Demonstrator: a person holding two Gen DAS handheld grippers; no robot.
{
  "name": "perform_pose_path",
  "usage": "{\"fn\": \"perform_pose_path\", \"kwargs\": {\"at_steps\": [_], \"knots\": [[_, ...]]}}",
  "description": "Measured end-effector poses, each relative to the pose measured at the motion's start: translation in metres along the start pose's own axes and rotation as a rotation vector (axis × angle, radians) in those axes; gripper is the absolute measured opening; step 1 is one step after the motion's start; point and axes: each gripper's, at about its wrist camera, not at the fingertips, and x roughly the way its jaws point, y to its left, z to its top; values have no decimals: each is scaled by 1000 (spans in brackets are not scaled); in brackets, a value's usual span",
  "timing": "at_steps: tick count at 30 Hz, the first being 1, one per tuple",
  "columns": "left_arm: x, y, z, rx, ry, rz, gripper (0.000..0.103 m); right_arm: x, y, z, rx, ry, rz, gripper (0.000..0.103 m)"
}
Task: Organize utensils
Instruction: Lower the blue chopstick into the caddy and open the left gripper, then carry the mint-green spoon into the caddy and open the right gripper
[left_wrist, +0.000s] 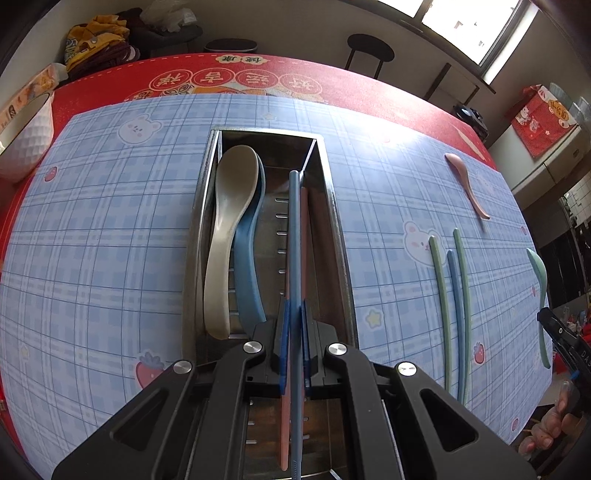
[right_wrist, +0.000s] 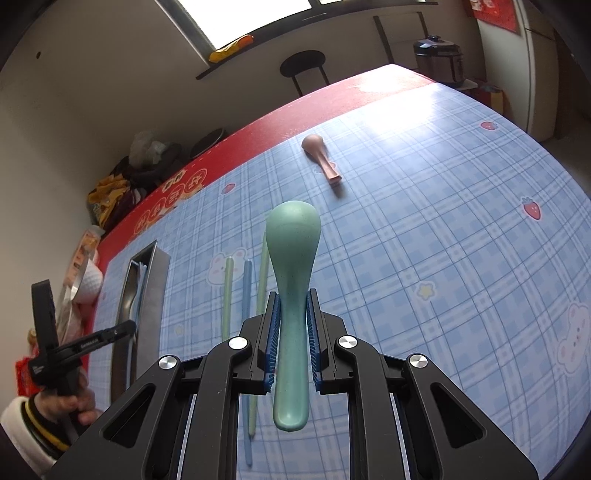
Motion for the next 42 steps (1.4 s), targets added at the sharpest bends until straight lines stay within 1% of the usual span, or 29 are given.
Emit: {"fn": "perform_pose_path", "kwargs": {"at_steps": [6,11,17,19,21,22,24,25,27,28,30,33,38,40,42], "knots": [[11,0,1,12,27,23,6,-2,-5,-5,15,5,-4,15],[10,1,1,28,32,28,6,-5,-6,-5,19,5,-3,15],[-7,-3,0,27,-3,11,7,-7,-2,-4,10,8,14,15],[-16,-5,-3,32,-19,5,10,-6,2,-3,4,13,22,15],[-26,-6,-8,36,-38,3,18,-4,7,-3,-5,18,30,15],[-32,-5,-11,36,-48,3,21,-3,10,-3,-9,21,35,15],[-41,-4,-17,35,-64,5,30,0,16,-3,-19,31,46,15],[-46,-3,-21,34,-73,8,33,2,19,-3,-24,36,52,15],[-55,1,-28,32,-92,17,42,6,27,-3,-36,48,65,15],[-60,3,-32,30,-102,23,45,8,31,-4,-43,54,70,15],[-68,8,-39,20,-120,33,56,13,41,-4,-61,67,82,15],[-78,17,-49,-1,-142,43,63,22,60,-5,-96,92,101,15],[-90,37,-56,-38,-166,70,70,40,101,-5,-157,144,145,15],[-95,46,-56,-55,-173,93,80,50,119,-4,-173,168,162,15],[-100,55,-56,-73,-185,102,91,60,139,-4,-192,184,176,15]]}}
